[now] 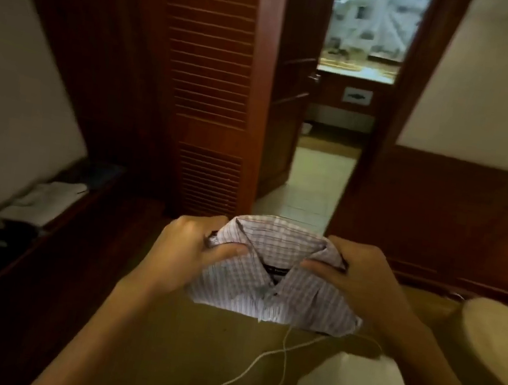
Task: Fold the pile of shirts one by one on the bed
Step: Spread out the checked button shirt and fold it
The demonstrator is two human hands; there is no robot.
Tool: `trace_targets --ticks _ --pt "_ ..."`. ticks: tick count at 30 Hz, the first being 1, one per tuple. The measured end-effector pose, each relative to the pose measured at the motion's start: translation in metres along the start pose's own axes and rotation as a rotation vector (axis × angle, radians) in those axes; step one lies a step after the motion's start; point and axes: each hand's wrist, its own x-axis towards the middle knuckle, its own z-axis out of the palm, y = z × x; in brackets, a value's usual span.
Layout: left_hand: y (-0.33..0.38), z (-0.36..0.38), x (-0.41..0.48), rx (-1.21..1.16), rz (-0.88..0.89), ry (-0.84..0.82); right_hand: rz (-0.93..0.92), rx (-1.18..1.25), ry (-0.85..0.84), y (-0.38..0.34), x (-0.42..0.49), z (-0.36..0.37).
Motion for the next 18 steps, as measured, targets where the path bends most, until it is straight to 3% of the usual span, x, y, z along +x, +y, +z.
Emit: trace_targets --ticks 10,18 --pt "-0.125 -0.105 -0.069 0.189 -0.514 0.35 -0.404 0.156 -0.407 -0.063 0.214 0.178" --pt "-0.226 -0.114 0.005 0.203 -0.819 0.512 -0.648 0.214 -0.594 -0.06 0.39 0.265"
